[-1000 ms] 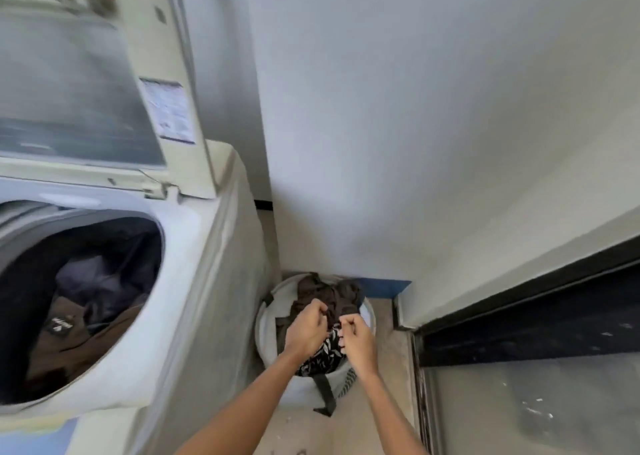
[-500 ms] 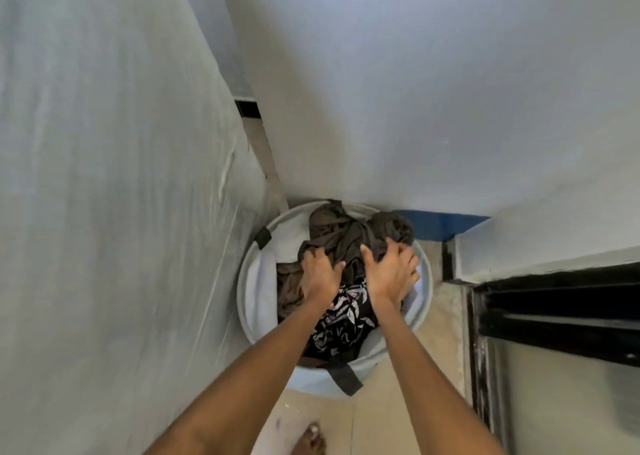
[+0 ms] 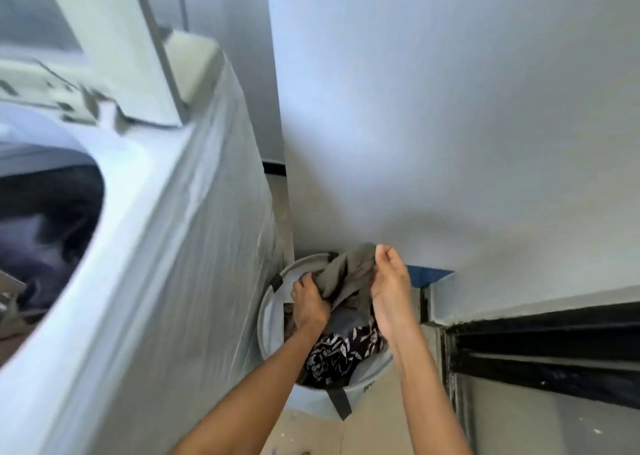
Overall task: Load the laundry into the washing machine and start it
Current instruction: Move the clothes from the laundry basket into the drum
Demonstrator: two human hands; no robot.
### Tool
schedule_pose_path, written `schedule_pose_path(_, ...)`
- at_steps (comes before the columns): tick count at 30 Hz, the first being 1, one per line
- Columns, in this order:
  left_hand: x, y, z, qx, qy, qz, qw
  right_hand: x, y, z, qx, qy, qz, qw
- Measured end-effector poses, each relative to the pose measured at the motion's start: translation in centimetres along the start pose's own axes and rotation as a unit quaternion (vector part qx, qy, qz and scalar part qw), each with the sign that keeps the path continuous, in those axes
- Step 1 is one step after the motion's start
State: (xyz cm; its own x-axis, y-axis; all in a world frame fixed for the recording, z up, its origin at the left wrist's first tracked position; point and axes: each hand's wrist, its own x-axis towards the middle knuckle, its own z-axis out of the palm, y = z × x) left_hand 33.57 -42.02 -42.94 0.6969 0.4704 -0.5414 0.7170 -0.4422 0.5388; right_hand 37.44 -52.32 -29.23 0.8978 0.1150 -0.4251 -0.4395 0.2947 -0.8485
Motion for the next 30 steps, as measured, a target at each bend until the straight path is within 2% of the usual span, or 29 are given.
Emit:
schedule_pose_path(3,-2.3,3.5,-3.8,-0.059,0.018,-0.01,0.998,-2.1,-8.9,2.6,0.076,-0.031,-0.073,0.994)
schedule_pose_path(6,-4.4,7.7,-8.8,-0.115,-0.003,0.026,0.993,-4.4,-15.6,3.4,0.05,-0.024,-0.14,0.989)
schedule_pose_path(9,-7.0,11.8,-15.2,-0.205,-0.027,0.07,0.976,-7.5,-19.6,3.2,-0.046,-0.035,-0.158,0.986)
schedule_pose_path(11,-8.4,14.4,-19.6,-0.253,-0.047,0.078,0.963,-9.6,-21.8,2.9,-0.162,-0.04,-0.161,0.973)
schedule_pose_path(13,-9.5,16.8,-23.6,-0.264,-0.034,0.091,0.96,-11.3,-23.7,2.0,-0.31,-0.025,-0.17,0.935)
schedule_pose_path(14,-10.4,17.9,-25.9,-0.266,-0.021,0.104,0.958,-12.3,-24.8,1.6,-0.386,-0.001,-0.178,0.905)
schedule_pose_path(16,-12.6,20.4,-29.7,-0.258,-0.003,0.155,0.954,-13.9,-27.0,0.9,-0.545,0.079,-0.197,0.811)
schedule_pose_path(18,-15.2,23.1,-33.3,-0.235,-0.014,0.229,0.944,-15.6,-29.5,0.9,-0.613,0.149,-0.206,0.748)
schedule_pose_path(21,-18.9,26.7,-38.5,-0.162,-0.069,0.362,0.915,-18.1,-33.2,2.6,-0.626,0.2,-0.239,0.715)
schedule_pose_path(23,-20.7,28.4,-42.2,-0.08,-0.09,0.428,0.896,-19.7,-36.1,3.9,-0.616,0.21,-0.271,0.709)
schedule_pose_path(26,-22.1,29.8,-47.0,0.133,-0.009,0.485,0.864,-21.6,-39.7,5.1,-0.566,0.221,-0.302,0.734)
schedule_pose_path(28,-22.9,30.2,-49.0,0.145,0.053,0.49,0.858,-22.6,-41.2,5.6,-0.533,0.234,-0.294,0.758)
schedule_pose_path(30,-23.8,30.4,-50.1,0.104,0.114,0.484,0.861,-23.6,-42.3,6.0,-0.53,0.249,-0.283,0.759)
